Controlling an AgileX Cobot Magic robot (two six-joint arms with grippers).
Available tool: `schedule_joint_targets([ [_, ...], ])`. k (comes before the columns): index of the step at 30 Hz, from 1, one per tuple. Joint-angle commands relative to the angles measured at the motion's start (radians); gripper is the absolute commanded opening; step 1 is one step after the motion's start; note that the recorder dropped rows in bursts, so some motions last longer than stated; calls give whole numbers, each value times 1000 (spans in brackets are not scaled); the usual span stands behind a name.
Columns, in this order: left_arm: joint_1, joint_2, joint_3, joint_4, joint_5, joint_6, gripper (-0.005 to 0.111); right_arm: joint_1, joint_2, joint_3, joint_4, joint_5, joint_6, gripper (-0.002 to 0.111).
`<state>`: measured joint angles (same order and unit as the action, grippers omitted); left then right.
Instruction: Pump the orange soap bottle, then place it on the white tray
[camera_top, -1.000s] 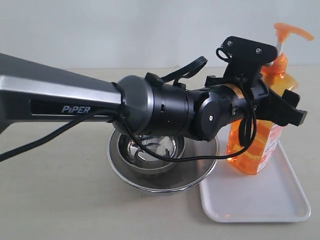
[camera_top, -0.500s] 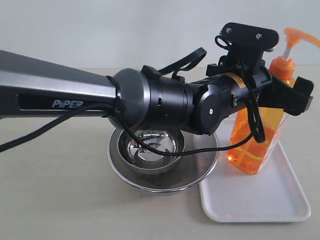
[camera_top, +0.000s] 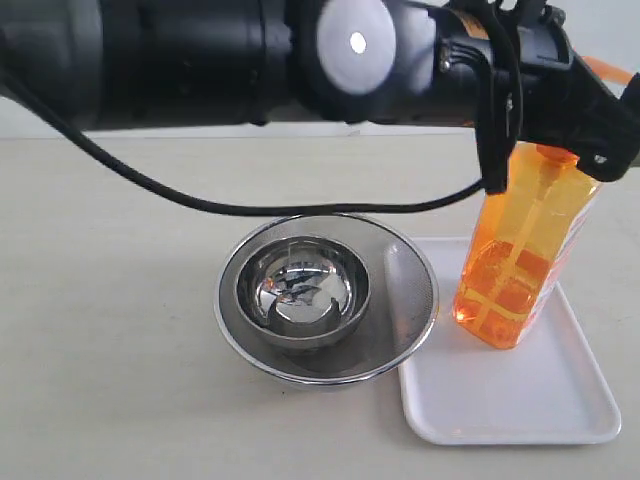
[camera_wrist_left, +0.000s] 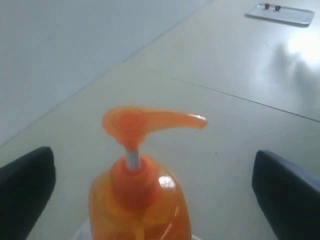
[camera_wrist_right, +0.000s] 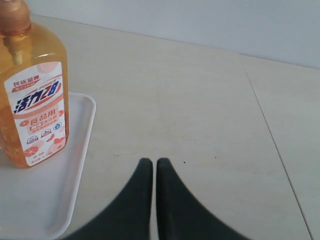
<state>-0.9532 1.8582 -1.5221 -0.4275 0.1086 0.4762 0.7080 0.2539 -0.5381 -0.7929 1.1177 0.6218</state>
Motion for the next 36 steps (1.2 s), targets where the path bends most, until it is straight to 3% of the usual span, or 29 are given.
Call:
schedule_joint_targets([
  [1,52,-60,-7,2,167,14,99,0,-5,2,23,-5,-6,0],
  [4,98,-78,-7,2,263,14,80,0,-5,2,39,-11,-6,0],
  [12,188,-87,-7,2,395,31,5,0,18,2,136,-177,38,0],
  [20,250,-87,-7,0,539,103,5,0,220,2,111,-440,163,0],
  [26,257,-85,-7,8,549,198,5,0,520,2,-274,-445,453,0],
  [29,264,-61,-7,115,543,198,5,0,603,2,-295,-419,489,0],
  [31,291,-10,-7,87,547,234,5,0,620,2,-319,-404,488,0],
  [34,343,87,26,-306,553,636,5,0,616,56,-426,-417,610,0],
  [36,376,123,78,-694,589,975,5,0,616,128,-548,-467,810,0],
])
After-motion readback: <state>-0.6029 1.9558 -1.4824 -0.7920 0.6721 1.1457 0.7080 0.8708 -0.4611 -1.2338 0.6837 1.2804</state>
